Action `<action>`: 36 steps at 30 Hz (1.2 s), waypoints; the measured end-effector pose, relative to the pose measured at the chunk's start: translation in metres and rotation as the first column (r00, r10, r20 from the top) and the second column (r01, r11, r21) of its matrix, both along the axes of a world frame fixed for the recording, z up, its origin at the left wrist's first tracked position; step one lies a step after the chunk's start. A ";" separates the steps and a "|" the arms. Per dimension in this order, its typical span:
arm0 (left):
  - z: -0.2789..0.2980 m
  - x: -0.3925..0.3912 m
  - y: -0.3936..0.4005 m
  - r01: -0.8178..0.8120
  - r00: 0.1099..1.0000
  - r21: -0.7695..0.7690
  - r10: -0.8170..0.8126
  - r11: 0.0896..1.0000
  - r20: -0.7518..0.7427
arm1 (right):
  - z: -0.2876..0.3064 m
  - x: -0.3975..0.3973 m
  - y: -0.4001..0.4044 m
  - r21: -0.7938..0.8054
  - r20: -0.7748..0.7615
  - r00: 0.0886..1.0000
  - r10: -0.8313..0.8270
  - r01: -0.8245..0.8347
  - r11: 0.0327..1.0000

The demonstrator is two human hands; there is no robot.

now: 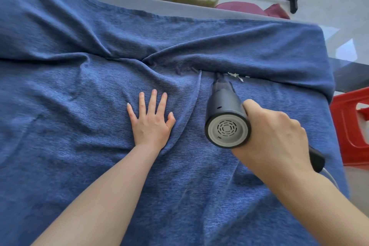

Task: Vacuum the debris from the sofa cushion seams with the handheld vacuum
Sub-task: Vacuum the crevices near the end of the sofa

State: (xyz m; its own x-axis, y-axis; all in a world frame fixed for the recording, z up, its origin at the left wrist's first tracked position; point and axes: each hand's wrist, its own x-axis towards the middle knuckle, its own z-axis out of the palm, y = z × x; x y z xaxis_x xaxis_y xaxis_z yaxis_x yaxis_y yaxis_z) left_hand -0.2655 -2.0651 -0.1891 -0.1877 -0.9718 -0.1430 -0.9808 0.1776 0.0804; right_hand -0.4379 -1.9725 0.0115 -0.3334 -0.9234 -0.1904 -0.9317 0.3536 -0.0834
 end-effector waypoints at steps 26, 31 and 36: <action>0.016 -0.075 0.005 0.112 0.994 0.111 -0.111 0.987 -0.019 | 0.015 -0.022 -0.003 -0.010 -0.051 0.995 0.087 -0.087 0.996; 0.006 -0.072 0.007 0.141 0.990 0.073 -0.141 0.987 0.001 | 0.009 -0.020 -0.014 0.015 -0.032 0.996 0.084 -0.084 0.996; 0.006 -0.072 0.007 0.144 0.990 0.064 -0.143 0.988 -0.015 | 0.009 -0.018 -0.008 0.010 -0.031 0.998 0.061 -0.061 0.998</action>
